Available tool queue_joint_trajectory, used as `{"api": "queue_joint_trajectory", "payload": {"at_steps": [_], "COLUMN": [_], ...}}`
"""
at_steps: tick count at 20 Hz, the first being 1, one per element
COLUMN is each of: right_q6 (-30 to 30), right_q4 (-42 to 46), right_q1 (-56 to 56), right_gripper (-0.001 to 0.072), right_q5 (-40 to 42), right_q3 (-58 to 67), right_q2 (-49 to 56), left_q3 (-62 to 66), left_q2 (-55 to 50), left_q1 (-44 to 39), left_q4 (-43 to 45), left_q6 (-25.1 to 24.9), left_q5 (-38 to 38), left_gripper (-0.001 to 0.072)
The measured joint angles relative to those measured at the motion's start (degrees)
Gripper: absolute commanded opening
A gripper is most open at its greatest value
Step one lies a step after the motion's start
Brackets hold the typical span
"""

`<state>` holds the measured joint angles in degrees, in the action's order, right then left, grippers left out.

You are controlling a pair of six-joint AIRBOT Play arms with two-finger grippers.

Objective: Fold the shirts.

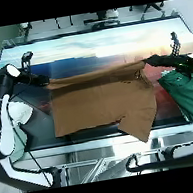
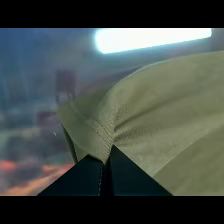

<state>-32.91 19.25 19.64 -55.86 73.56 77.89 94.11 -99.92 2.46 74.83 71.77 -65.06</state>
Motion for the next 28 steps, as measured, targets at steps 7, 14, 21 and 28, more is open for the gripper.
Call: {"api": "queue_joint_trajectory", "payload": {"at_steps": [7, 14, 21, 28], "right_q6": [-3.04, -3.8, -9.35, -27.93], "right_q4": [11.13, 13.16, 13.42, 28.92], "right_q1": [-0.33, -0.42, 0.98, 10.69], "right_gripper": [0.0016, 0.0305, 0.0382, 0.0383], "right_q5": [1.29, 1.57, -1.6, -12.28], "right_q3": [0.35, 0.33, 0.37, -9.97], "right_q2": [3.87, 6.58, -3.1, -21.4], "left_q3": [3.32, 4.09, 13.92, -9.6], "left_q2": [-7.06, -9.38, -9.53, 5.22], "left_q1": [-0.79, -1.49, -1.97, 3.34], "left_q4": [0.2, 0.37, 0.07, -4.28], "left_q6": [0.11, 0.74, 5.01, 8.15], "left_q5": [-4.83, -7.39, -18.84, -24.63], "left_gripper": [0.0016, 0.0023, 0.0698, 0.0698]}}
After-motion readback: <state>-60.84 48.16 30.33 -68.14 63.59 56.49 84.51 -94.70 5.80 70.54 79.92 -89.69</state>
